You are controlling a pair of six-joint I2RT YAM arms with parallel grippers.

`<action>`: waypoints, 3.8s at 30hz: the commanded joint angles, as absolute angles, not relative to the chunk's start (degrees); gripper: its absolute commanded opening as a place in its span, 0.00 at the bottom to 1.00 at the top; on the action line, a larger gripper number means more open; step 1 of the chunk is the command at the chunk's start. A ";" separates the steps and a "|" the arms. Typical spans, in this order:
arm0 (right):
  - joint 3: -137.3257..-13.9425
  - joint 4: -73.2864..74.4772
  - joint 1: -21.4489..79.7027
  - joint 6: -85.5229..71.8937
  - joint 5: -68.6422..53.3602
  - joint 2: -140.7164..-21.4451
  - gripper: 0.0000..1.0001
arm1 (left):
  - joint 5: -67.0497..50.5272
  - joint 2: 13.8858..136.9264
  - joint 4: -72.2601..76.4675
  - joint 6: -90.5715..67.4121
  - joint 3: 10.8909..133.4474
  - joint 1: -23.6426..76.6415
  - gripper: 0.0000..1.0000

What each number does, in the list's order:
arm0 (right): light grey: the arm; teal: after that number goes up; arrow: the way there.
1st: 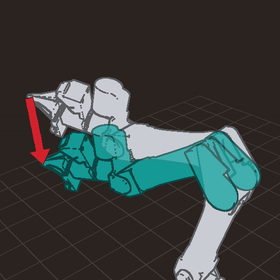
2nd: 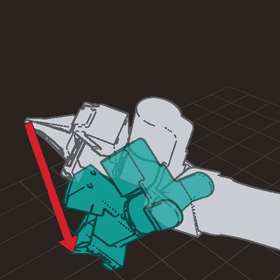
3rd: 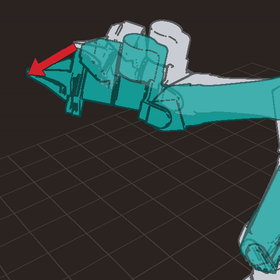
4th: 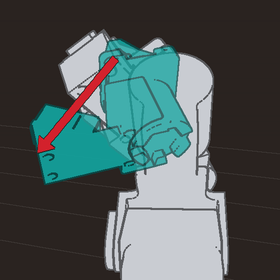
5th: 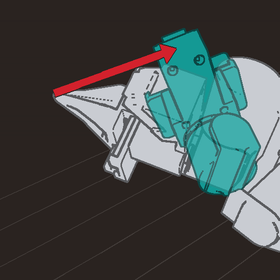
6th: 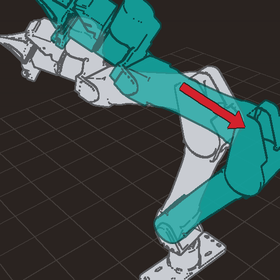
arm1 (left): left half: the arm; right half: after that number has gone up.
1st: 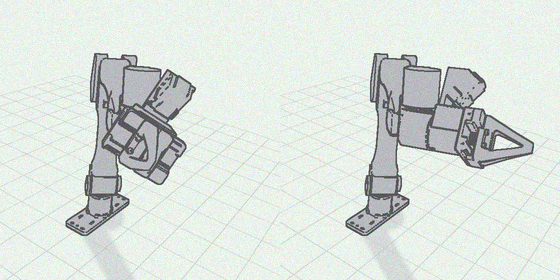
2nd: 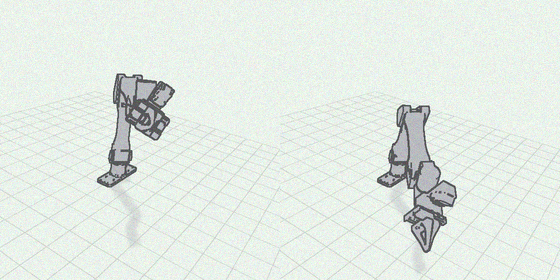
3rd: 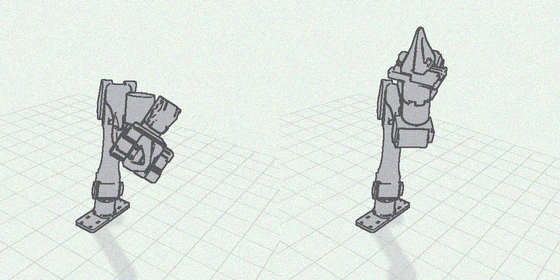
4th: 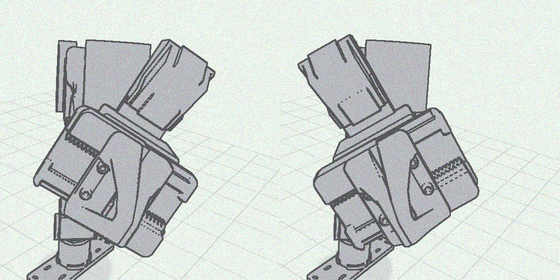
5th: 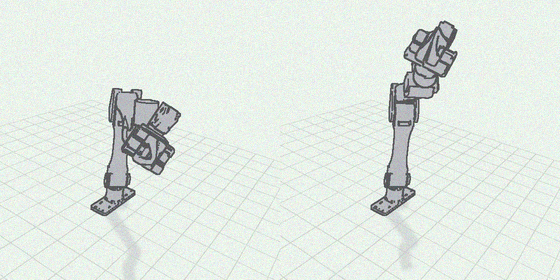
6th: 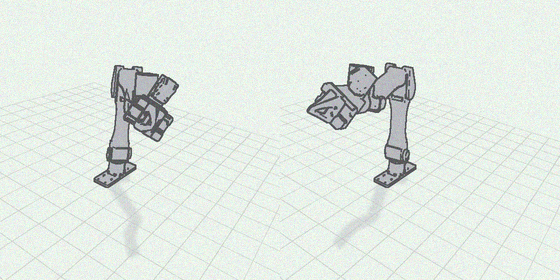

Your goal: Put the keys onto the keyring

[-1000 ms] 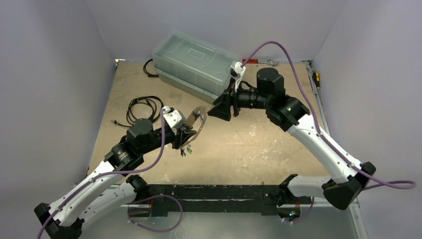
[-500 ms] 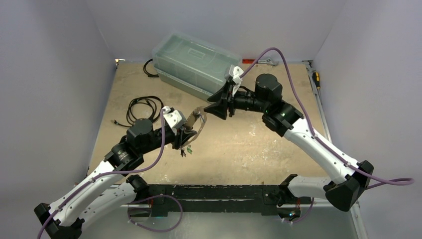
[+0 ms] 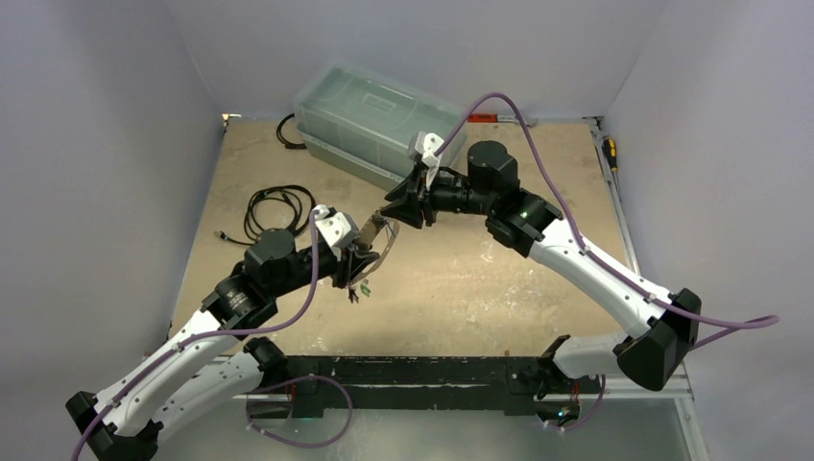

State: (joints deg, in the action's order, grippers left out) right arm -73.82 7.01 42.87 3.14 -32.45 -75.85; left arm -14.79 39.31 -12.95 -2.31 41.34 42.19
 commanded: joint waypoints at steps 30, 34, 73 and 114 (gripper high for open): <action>-79.41 17.16 45.00 15.65 -29.94 -78.05 0.00 | -16.27 38.75 -8.72 -2.00 41.92 42.48 0.00; -79.79 17.67 45.00 16.96 -28.56 -77.60 0.00 | -16.35 38.89 -8.71 -1.99 41.93 42.49 0.00; -75.11 16.57 57.30 22.14 -16.21 -71.57 0.00 | -14.77 41.96 -10.72 -1.62 44.28 42.46 0.30; -69.33 9.39 61.08 19.45 -9.81 -66.50 0.46 | -18.38 37.01 -8.32 -0.70 43.67 42.34 0.00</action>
State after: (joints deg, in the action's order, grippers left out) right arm -69.43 12.34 60.75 20.16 -11.92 -68.27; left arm -17.43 38.92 -12.91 -1.80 43.88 42.15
